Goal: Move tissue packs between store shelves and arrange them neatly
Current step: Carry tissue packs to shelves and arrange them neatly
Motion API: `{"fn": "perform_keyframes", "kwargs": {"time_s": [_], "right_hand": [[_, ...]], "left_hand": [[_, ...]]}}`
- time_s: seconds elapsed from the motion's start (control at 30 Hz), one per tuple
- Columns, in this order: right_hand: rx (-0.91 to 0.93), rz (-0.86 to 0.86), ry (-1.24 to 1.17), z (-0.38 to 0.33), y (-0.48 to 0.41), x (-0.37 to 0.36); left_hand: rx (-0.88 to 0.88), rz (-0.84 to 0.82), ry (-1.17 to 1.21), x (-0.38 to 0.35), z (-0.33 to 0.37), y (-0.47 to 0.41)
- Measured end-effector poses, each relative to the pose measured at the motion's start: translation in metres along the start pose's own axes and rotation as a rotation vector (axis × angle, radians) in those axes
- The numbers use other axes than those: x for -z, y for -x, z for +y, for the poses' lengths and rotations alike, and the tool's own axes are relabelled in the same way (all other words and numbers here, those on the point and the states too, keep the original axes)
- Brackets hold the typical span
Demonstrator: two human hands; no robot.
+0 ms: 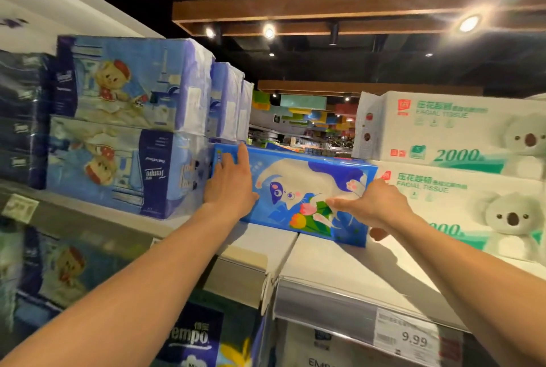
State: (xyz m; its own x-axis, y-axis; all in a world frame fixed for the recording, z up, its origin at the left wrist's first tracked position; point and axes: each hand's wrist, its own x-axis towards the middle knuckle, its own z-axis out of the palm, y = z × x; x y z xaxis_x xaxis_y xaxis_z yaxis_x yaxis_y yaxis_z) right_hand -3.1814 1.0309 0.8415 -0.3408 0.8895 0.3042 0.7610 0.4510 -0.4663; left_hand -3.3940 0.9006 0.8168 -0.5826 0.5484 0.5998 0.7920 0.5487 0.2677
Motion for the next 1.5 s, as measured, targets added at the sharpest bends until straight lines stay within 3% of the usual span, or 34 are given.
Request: {"fn": "perform_keyframes", "kwargs": {"time_s": [0.5,0.77,0.93,1.1,1.3,1.5], "right_hand": [[-0.029,-0.084,-0.111,0.005,0.001,-0.006],[0.198,-0.037,0.162,0.023,0.041,0.033],[0.396,0.013,0.253,0.038,0.091,0.056],[0.452,0.05,0.31,0.061,0.14,0.068],[0.405,0.067,0.355,0.124,0.201,0.091],[0.321,0.086,0.388,0.233,0.285,0.142]], "left_hand": [[-0.06,-0.186,0.271,-0.02,-0.013,-0.011],[-0.086,-0.214,0.206,0.016,0.005,0.022],[-0.23,-0.229,0.185,0.053,0.039,0.073],[-0.371,-0.242,0.198,0.065,0.072,0.116],[-0.567,-0.286,0.236,0.067,0.125,0.177],[-0.809,-0.375,0.306,0.071,0.206,0.267]]}}
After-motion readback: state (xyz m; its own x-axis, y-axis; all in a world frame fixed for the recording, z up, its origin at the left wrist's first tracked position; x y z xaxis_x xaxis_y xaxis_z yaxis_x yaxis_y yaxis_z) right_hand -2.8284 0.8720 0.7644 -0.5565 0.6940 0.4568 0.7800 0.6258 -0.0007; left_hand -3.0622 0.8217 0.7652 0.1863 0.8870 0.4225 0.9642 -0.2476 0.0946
